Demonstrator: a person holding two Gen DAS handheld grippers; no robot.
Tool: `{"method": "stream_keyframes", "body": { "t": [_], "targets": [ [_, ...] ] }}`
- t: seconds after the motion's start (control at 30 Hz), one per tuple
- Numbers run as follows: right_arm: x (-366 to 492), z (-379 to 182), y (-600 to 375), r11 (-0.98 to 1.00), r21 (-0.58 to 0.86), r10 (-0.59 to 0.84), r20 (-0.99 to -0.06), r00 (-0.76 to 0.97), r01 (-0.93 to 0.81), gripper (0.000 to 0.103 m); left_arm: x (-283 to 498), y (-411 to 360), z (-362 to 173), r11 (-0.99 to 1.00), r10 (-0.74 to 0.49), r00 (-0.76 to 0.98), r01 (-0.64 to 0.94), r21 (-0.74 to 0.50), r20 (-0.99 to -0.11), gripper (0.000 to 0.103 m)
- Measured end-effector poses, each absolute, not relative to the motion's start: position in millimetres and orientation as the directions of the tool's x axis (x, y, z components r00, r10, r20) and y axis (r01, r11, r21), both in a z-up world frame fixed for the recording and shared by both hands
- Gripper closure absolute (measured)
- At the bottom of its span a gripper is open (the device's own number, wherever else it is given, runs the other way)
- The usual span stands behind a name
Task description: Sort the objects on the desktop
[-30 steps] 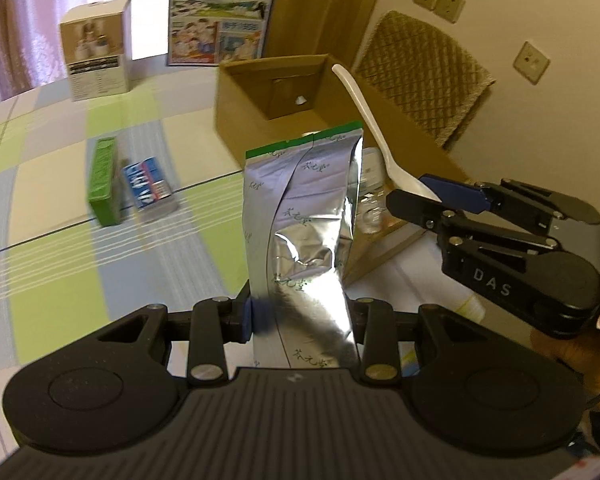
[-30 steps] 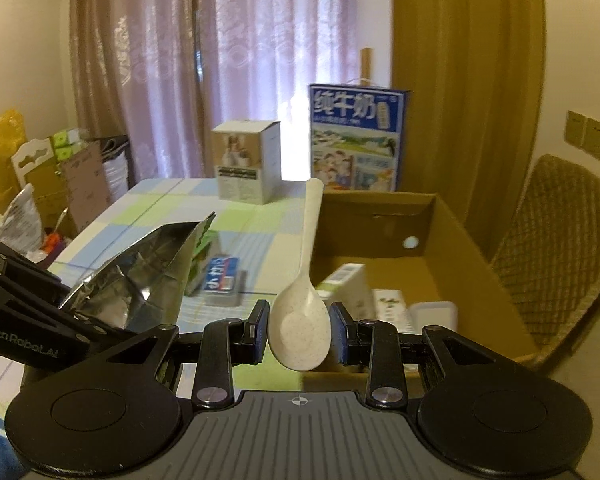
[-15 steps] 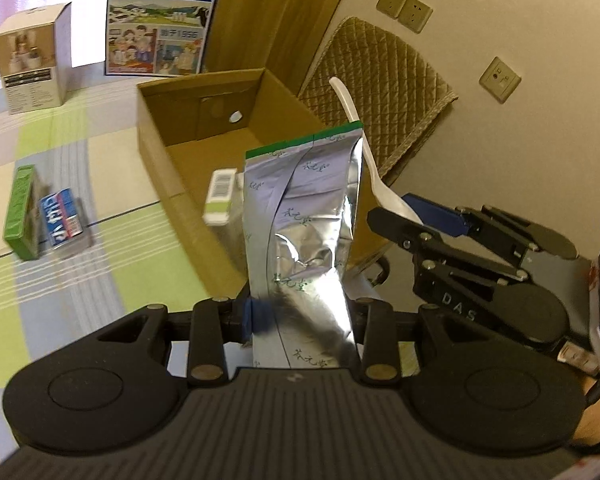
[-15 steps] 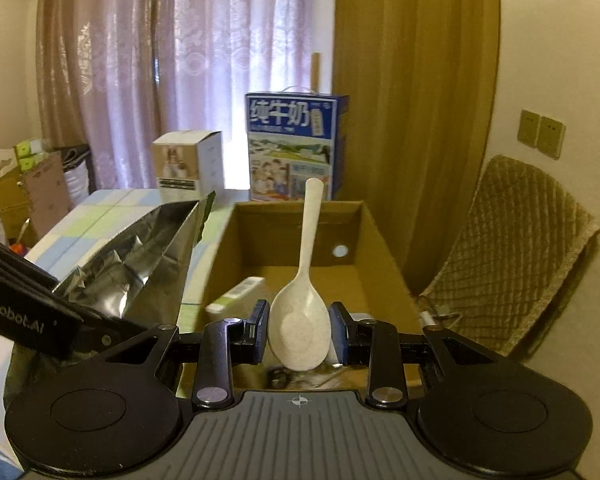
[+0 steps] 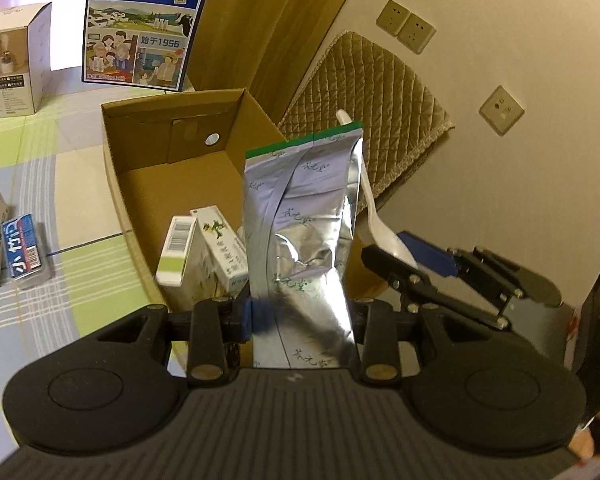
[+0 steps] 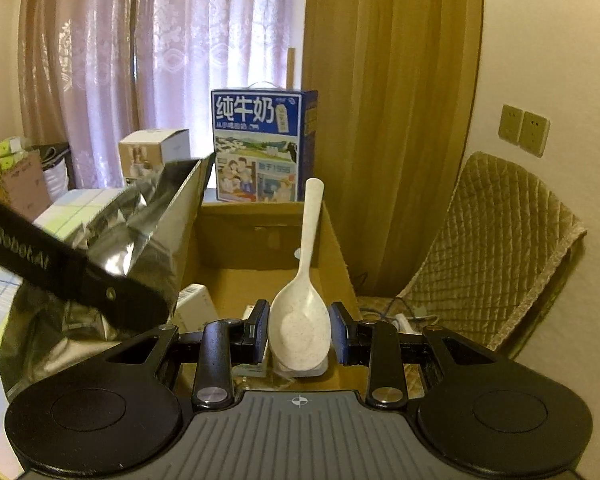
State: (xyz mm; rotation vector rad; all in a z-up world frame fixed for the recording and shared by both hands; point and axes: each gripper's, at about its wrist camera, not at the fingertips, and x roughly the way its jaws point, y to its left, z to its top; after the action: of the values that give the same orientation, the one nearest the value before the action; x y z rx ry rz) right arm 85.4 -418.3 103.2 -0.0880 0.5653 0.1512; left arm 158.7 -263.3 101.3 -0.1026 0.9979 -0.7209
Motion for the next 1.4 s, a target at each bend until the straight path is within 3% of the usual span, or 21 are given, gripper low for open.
{"method": "stream_keyframes", "body": {
  "t": [0.93,1.4],
  "targets": [
    [167.8,57.7,-417.4,0.976,-0.06,0.13,-0.607,0.784,-0.208,0.074,259.6,-278.5,44.0,0.799,-0.596,0.335,0.333,-0.5,-0.73,0.071],
    [185.1,44.4,-409.9,0.974,-0.061,0.133,-0.624,0.77,-0.218,0.074,259.2,-254.9,49.3,0.831,-0.553,0.419,0.343,-0.439,-0.72,0.068]
  ]
}}
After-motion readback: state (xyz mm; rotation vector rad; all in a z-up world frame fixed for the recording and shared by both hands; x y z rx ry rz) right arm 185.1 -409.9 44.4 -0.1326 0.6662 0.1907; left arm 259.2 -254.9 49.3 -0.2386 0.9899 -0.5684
